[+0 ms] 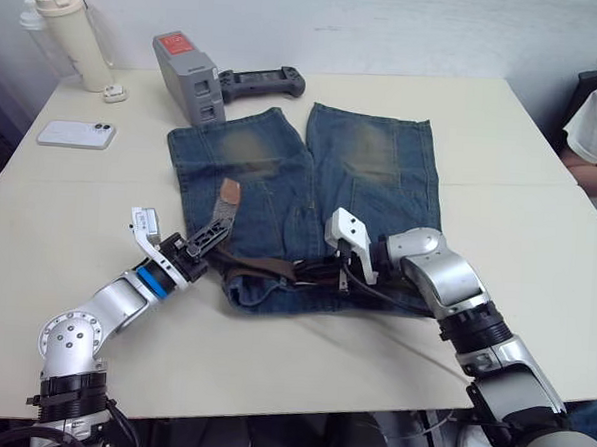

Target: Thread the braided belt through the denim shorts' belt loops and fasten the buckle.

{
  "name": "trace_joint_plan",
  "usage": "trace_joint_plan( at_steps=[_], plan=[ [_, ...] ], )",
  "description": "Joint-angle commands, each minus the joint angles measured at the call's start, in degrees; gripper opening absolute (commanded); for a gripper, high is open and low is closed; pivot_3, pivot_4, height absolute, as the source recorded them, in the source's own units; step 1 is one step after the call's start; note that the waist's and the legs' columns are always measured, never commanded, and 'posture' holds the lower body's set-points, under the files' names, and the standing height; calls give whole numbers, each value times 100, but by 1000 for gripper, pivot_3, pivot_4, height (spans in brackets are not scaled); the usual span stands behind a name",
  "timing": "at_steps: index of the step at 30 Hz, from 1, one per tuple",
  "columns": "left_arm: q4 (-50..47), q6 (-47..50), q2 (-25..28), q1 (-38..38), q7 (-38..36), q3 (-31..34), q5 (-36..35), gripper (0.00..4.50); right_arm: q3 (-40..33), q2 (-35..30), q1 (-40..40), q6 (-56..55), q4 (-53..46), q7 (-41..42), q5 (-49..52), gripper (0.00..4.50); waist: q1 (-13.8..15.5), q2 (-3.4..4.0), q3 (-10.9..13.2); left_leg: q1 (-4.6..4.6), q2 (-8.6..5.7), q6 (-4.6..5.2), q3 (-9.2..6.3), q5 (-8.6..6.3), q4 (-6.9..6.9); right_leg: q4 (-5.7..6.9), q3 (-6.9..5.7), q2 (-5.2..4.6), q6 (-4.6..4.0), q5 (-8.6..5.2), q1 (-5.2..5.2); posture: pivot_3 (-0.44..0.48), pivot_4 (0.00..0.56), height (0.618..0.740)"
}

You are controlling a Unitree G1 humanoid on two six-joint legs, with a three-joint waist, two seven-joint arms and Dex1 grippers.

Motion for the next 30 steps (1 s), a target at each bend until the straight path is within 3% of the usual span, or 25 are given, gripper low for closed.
trace_joint_plan(
  at_steps=[1,19,27,30],
  plan=[
    [-70,15,29,-127,-113,20,2,0,209,-207,245,253,177,23,-223,72,3,-1,0,0,0,0,0,0,0,-1,0,0,0,0,1,0,150,664],
    [32,201,128,-452,-263,48,-36,0,556,-446,263,450,79,-163,-563,72,24,-5,-3,5,-1,0,-6,0,1,-6,-7,-1,0,0,12,0,150,664],
    [30,525,227,-811,-604,-55,-146,0,683,-438,341,731,-159,-283,-585,72,24,-6,-5,7,-1,0,-7,-1,1,-10,-9,0,0,0,17,0,150,664],
    [58,707,387,-1182,-1047,-134,-88,0,829,-520,393,1019,-314,-336,-672,72,39,-5,-5,7,-1,0,-9,-1,0,-11,-12,1,0,0,18,0,150,664]
  ],
)
